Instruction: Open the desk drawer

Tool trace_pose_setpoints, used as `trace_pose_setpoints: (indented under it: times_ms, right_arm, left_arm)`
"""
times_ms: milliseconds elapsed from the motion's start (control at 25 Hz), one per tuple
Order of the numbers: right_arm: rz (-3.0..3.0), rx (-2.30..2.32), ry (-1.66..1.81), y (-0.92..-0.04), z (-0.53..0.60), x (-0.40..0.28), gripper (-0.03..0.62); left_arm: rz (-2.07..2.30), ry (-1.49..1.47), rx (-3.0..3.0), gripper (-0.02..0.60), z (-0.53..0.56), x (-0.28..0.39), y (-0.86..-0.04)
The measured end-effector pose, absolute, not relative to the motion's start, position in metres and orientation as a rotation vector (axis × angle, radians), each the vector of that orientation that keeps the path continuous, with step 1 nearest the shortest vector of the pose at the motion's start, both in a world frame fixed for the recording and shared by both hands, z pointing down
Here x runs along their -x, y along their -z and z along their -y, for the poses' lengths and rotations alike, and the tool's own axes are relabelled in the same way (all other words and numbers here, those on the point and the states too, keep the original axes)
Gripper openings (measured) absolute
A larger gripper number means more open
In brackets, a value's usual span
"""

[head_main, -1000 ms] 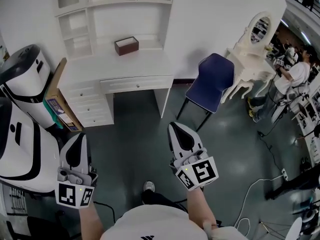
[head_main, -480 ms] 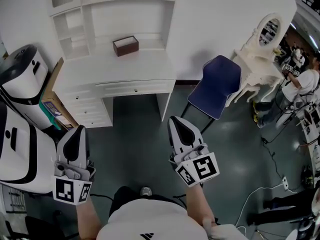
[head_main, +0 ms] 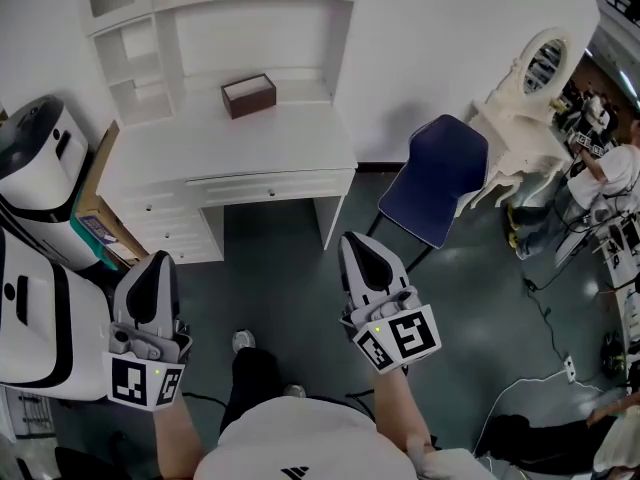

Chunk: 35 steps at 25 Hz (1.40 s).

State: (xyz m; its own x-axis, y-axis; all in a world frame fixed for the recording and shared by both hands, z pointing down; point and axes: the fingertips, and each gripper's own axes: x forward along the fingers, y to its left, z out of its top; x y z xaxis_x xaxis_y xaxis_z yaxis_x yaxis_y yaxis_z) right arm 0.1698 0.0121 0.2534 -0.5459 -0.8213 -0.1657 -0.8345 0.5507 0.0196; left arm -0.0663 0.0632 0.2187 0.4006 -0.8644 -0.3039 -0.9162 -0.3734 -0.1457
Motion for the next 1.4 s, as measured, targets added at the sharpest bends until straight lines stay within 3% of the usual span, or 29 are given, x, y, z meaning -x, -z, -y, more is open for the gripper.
trace_pose_setpoints:
  times_ms: [920,1400]
  right_arm:
    - [-2.603,1.594,-0.108,-0.26,0.193,-0.059,-0.011]
    - [-2.626,1.727,0.05,-0.315,0.252,-0.026,-0.011]
  left_arm:
    - [-1.42,-0.277,2.503,0.006,0.165,0.177,-0.223]
    - [-1.332,-0.222,2.601,0.006,0.234,0.205,-0.253]
